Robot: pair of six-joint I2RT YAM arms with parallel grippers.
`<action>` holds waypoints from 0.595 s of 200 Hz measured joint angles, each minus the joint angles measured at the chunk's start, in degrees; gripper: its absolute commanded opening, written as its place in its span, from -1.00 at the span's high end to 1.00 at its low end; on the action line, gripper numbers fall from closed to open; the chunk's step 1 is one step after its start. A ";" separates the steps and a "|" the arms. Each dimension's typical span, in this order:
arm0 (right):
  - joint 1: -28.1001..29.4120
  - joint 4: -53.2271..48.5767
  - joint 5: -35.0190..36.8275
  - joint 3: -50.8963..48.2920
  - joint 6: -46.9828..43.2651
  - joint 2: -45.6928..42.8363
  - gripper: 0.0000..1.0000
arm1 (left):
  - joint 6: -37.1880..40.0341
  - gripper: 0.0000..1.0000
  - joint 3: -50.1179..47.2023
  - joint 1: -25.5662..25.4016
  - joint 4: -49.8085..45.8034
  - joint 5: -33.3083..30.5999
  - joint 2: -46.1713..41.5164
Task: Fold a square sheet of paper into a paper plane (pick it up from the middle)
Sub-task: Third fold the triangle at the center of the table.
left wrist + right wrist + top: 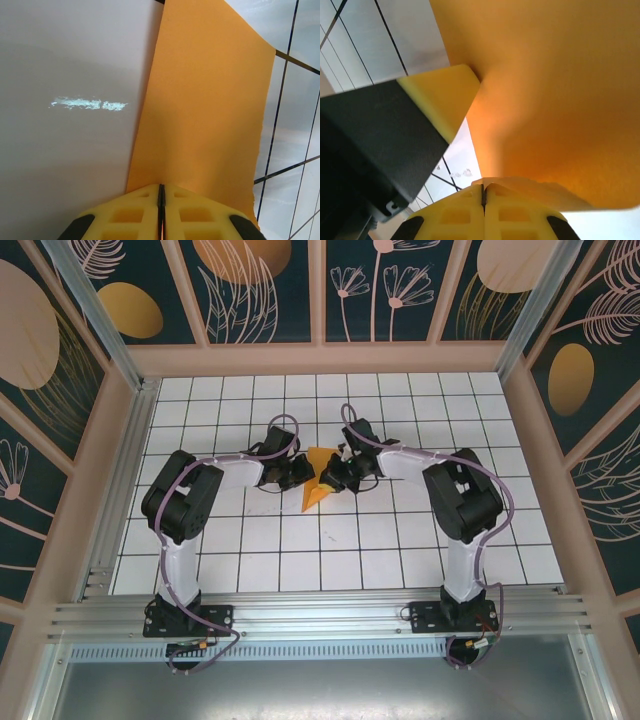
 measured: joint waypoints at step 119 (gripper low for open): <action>0.07 -0.59 1.55 1.64 -2.38 1.07 1.00 | 0.52 0.76 6.49 0.87 -1.29 -3.34 1.11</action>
